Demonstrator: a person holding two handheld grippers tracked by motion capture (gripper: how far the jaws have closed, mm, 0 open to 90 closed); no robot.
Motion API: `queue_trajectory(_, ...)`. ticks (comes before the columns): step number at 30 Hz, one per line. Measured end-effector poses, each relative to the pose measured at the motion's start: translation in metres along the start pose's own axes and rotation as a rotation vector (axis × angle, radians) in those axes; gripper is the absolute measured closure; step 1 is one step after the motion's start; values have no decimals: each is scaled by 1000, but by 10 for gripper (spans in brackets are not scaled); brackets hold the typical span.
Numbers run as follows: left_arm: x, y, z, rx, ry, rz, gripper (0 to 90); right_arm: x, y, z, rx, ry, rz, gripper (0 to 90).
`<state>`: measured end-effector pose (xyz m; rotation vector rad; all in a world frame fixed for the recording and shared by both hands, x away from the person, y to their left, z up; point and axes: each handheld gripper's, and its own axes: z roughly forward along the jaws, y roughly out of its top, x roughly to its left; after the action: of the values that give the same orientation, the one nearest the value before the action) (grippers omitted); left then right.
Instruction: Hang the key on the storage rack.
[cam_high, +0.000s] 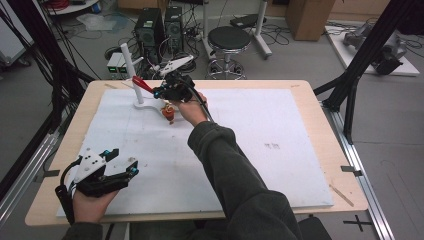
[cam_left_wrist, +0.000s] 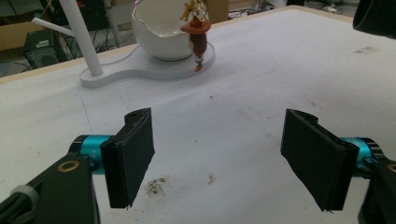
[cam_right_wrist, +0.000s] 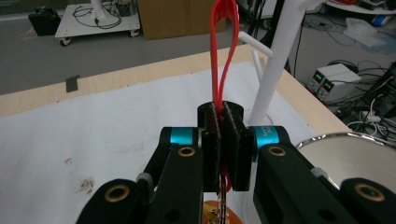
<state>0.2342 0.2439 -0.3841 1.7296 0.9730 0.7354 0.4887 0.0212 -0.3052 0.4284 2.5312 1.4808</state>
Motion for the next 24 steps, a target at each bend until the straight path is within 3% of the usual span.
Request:
queue_trajectory(15,1,0,0,-1,-1,6,259,7,14,24,18,-6,-18,864)
queue_trajectory(24,1,-1,-2,-6,4,1,259,7,18,33,35,-42,-12,864)
